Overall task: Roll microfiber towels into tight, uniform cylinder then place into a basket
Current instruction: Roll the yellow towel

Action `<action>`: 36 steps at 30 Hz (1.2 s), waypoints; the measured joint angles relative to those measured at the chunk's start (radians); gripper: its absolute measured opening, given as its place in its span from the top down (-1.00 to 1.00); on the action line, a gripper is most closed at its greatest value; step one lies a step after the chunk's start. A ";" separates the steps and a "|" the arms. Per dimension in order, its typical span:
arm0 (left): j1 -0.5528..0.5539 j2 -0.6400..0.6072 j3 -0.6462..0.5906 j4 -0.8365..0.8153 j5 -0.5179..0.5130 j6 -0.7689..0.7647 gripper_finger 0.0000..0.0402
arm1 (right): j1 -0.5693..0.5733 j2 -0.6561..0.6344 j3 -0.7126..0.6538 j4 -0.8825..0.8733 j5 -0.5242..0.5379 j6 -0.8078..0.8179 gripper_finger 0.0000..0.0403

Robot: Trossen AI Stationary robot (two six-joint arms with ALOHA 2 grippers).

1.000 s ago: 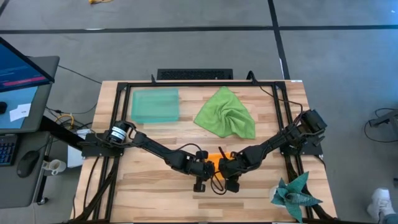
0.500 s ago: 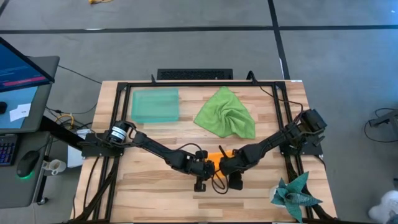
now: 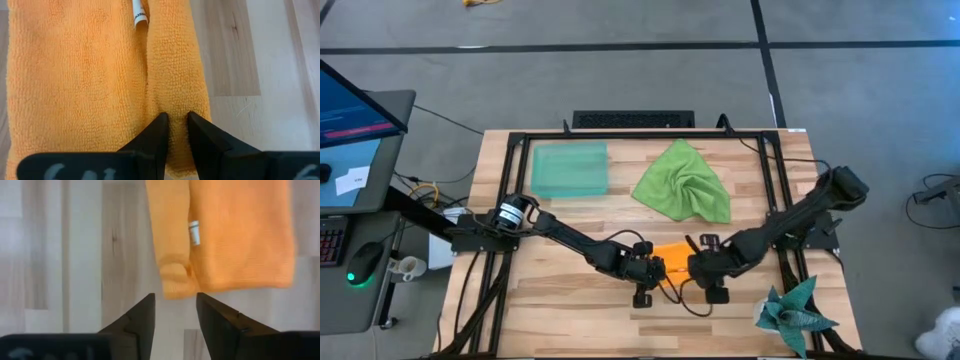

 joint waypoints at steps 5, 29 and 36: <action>0.000 0.000 0.000 0.000 0.000 0.000 0.67 | 0.081 -0.091 -0.113 0.218 0.125 0.023 0.22; 0.003 0.001 -0.001 0.013 0.004 0.004 0.67 | 0.079 0.065 -0.229 0.580 0.279 0.094 0.91; 0.006 0.001 -0.001 0.022 0.005 -0.009 0.67 | 0.087 0.065 -0.244 0.521 0.237 0.196 0.92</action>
